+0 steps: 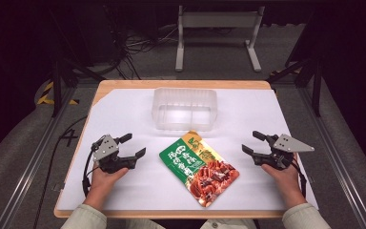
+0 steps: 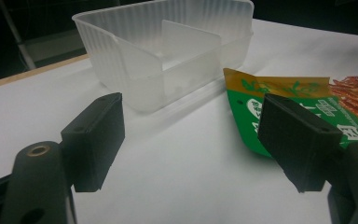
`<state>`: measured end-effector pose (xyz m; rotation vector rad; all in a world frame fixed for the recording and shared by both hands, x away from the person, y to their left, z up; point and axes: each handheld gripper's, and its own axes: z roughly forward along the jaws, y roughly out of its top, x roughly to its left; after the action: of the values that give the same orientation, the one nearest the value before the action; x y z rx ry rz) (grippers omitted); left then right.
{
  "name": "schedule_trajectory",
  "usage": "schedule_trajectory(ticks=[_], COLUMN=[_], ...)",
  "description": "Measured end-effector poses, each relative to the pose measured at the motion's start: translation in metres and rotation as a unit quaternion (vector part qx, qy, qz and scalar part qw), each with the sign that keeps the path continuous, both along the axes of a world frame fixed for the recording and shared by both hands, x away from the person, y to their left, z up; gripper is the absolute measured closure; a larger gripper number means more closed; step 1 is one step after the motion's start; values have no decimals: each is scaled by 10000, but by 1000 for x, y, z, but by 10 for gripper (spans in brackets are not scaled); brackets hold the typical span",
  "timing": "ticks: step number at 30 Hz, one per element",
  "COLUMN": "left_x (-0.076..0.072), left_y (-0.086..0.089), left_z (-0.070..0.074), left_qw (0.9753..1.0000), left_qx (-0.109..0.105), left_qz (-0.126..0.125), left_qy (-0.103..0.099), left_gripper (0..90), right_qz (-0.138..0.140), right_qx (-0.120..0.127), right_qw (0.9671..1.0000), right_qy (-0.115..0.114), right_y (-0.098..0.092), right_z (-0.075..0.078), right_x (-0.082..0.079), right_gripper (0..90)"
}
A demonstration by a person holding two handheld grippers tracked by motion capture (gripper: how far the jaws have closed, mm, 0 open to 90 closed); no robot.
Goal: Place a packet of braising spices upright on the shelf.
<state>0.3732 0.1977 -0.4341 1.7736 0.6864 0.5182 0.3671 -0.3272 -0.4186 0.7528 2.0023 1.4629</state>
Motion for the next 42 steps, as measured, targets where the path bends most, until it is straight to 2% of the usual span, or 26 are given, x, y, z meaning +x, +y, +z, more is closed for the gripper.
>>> schedule_trajectory(ticks=[2,8,16,21,27,31,37,40,42], left_x=[-1,-2,0,3,6,11,21,27,29], left_y=[-1,-11,-33,-48,-57,-63,-65,-65,-65], left_z=[3,13,25,29,29,28,23,18,16], left_qw=[10000,9999,9994,9991,9988,9979,9966,9952,9949], left_qx=[-71,-99,-107,-115,-140,-205,-389,-383,-347], left_qz=[19,-38,-283,-364,-413,-446,-288,-235,-229], left_qy=[26,62,144,170,234,417,672,874,921], left_gripper=[239,234,234,222,208,181,181,190,189], right_qz=[14,12,62,28,40,38,33,42,36], right_qx=[40,2,-83,-50,-31,-79,-93,-74,-78], right_qw=[10000,9998,9998,9998,9997,9994,9994,9992,9991], right_qy=[32,180,177,210,245,325,346,389,408], right_y=[0,-1,1,-2,-3,-3,-3,-3,-3], right_z=[0,0,4,4,4,4,3,3,3], right_x=[1,0,-2,-3,-3,-3,-3,-3,-2], right_gripper=[310,311,325,327,326,328,330,331,331])
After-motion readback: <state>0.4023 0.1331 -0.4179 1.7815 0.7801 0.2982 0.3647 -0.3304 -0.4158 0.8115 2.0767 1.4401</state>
